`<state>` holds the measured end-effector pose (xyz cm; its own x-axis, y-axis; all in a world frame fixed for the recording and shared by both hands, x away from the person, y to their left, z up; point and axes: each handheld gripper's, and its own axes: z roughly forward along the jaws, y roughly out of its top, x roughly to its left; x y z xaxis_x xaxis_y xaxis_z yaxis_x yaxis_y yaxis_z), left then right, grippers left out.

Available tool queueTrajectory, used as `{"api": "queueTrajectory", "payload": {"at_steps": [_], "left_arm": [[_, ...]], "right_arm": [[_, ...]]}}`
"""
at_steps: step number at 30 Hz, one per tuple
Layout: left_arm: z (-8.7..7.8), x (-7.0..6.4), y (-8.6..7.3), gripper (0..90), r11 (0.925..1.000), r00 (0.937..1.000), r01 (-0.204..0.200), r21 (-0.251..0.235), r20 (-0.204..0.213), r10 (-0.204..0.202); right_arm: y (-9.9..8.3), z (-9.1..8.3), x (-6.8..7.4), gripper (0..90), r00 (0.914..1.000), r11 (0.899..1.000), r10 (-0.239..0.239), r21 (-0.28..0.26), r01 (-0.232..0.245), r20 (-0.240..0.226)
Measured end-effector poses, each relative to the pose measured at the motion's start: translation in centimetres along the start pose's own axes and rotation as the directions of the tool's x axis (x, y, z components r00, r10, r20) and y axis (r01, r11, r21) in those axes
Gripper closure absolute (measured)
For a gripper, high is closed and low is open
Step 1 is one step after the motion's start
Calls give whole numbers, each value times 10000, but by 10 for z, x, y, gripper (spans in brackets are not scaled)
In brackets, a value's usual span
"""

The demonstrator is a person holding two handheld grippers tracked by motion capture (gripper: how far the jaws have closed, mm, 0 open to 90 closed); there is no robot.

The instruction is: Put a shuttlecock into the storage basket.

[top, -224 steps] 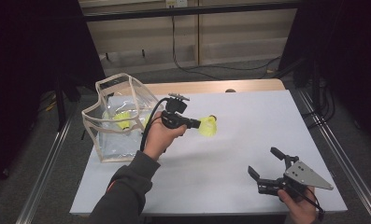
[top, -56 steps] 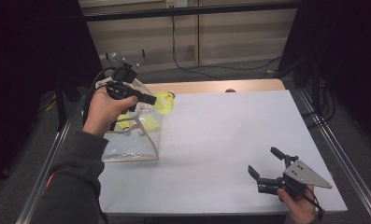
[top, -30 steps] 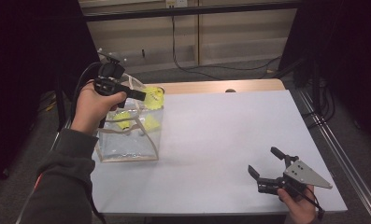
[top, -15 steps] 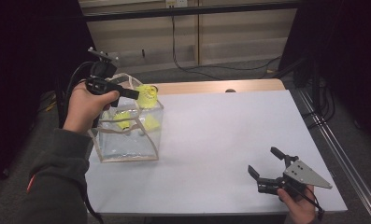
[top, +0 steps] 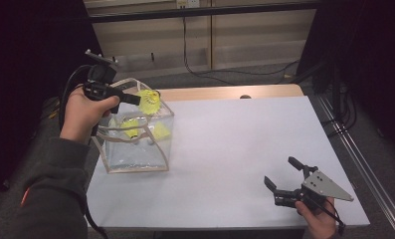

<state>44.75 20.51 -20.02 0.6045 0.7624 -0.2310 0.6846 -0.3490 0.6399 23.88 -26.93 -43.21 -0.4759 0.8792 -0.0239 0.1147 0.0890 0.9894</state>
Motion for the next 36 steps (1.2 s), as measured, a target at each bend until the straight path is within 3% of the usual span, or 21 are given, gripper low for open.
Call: {"api": "queueTrajectory", "payload": {"at_steps": [36], "left_arm": [[-21,27,-15,900,9984,9961,539,-148,-686,-548]], "right_arm": [[0,0,1,27,10000,10000,-2,-13,2,-15]]}}
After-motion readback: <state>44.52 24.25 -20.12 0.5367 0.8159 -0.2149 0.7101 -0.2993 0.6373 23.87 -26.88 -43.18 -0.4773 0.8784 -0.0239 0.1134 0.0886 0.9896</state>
